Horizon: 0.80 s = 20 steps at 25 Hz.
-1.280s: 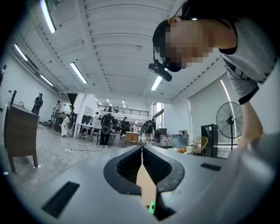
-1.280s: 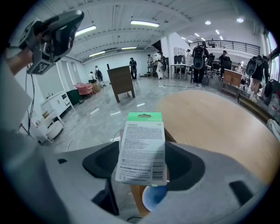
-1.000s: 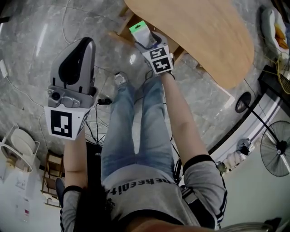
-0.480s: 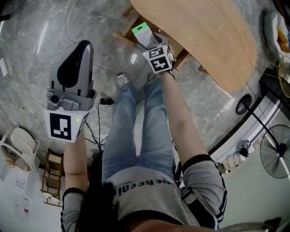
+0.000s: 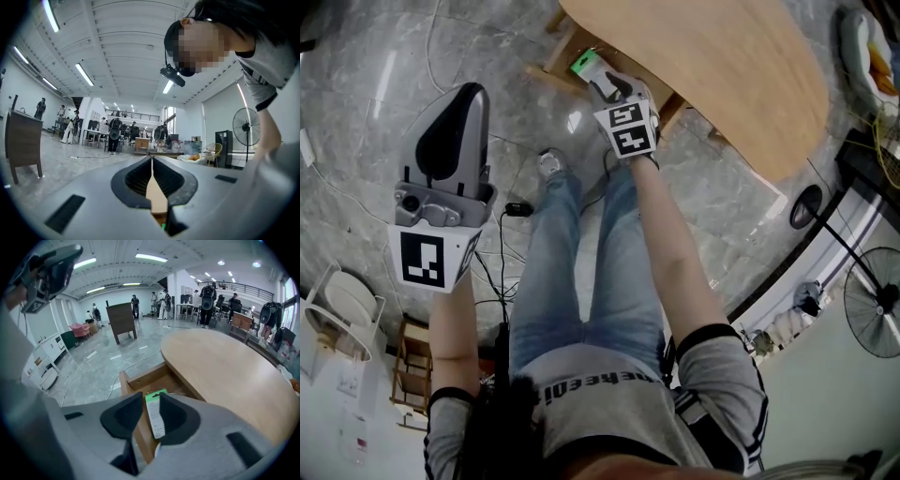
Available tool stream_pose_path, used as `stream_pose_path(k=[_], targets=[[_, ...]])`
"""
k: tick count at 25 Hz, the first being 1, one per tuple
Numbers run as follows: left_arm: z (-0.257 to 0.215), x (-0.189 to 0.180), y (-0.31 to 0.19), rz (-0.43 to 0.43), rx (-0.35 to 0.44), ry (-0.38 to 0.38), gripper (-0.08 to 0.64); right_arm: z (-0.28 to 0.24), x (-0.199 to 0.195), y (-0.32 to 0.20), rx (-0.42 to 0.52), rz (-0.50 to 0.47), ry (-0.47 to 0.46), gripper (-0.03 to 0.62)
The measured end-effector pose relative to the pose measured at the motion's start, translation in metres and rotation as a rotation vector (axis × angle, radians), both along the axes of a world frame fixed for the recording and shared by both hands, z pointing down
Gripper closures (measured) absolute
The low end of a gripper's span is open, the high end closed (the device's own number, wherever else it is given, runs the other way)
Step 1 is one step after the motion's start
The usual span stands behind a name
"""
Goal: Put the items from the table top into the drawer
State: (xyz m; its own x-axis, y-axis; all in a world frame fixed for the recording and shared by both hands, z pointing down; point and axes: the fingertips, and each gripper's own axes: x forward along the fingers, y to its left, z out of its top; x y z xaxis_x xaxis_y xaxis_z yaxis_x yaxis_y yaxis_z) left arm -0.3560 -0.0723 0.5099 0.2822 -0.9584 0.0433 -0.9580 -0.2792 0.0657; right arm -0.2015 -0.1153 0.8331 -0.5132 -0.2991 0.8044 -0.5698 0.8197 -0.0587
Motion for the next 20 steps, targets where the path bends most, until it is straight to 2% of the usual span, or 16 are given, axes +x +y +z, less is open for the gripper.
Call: stream_pose_path(k=[2, 7, 11, 20], targets=[[-0.004, 0.007, 0.0, 0.007, 0.009, -0.004, 0.545, -0.016, 0.007, -0.001, 0.015, 0.056, -0.053, 0.588], [-0.017, 0.021, 0.006, -0.003, 0.024, -0.005, 0.545, -0.053, 0.028, 0.009, 0.021, 0.157, -0.159, 0.589], [-0.031, 0.027, 0.004, -0.039, 0.054, 0.029, 0.545, -0.083, 0.032, 0.021, 0.068, 0.148, -0.196, 0.589], [-0.1, 0.094, 0.038, -0.041, 0.097, 0.036, 0.545, -0.199, 0.088, 0.049, 0.156, 0.193, -0.314, 0.589]])
